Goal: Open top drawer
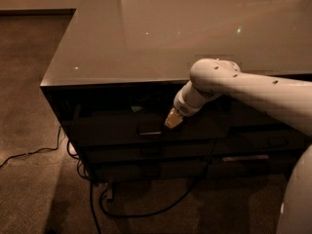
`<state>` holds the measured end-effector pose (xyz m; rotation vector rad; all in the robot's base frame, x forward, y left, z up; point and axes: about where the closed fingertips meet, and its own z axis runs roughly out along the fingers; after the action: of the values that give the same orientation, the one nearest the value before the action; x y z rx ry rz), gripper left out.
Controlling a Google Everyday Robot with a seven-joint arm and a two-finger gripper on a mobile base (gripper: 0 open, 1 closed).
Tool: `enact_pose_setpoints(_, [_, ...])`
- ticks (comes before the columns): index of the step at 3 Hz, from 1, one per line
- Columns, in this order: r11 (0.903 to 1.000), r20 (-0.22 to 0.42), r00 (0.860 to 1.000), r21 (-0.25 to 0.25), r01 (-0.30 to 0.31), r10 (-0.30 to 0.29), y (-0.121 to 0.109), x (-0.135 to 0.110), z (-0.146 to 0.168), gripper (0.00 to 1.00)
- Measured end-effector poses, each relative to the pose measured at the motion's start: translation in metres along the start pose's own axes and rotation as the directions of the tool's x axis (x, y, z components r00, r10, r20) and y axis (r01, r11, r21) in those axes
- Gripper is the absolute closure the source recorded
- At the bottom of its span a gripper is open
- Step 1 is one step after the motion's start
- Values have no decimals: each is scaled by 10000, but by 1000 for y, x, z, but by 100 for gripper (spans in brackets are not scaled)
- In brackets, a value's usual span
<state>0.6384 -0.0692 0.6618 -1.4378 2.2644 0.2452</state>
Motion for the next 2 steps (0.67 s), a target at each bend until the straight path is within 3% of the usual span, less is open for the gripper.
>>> enact_pose_setpoints(1, [10000, 0, 10000, -1, 0, 0, 0, 0, 0, 100])
enact_pose_setpoints(2, [10000, -1, 10000, -2, 1, -1, 0, 0, 0, 81])
